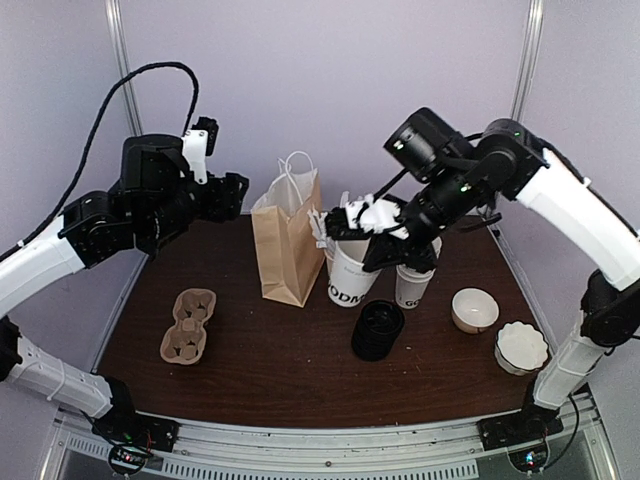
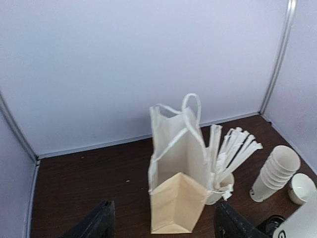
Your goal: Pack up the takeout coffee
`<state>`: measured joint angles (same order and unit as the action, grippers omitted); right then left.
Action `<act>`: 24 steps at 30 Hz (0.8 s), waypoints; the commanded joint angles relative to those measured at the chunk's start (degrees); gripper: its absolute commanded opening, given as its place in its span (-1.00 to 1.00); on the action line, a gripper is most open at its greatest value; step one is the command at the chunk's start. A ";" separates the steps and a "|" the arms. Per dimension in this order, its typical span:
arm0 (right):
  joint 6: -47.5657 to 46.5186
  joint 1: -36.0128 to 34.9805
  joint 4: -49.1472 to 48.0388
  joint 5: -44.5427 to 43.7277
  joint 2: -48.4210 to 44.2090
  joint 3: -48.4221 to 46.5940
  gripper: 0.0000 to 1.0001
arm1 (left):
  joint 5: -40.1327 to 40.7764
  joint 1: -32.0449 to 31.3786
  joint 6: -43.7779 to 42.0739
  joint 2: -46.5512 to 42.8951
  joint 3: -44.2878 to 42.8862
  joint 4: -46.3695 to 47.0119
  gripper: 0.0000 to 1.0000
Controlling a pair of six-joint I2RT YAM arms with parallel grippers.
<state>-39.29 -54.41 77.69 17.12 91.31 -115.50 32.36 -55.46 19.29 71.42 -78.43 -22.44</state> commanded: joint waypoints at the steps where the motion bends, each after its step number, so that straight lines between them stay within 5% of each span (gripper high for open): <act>1: -0.47 -9.00 0.85 -4.06 7.84 -2.74 -1.00 | 5.73 2.44 -1.55 -5.96 4.53 -1.80 0.44; 11: 3.25 -14.34 -5.02 -13.47 18.46 0.58 -1.00 | 5.02 3.06 -2.55 -9.76 9.55 -2.09 0.47; 24: 6.11 -16.11 -13.90 -6.63 17.55 10.87 -1.00 | 2.21 3.65 -2.02 -9.37 11.63 -0.60 0.48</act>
<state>-35.24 -69.95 67.96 7.92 110.69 -106.39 35.79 -52.31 17.61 61.89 -67.16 -24.67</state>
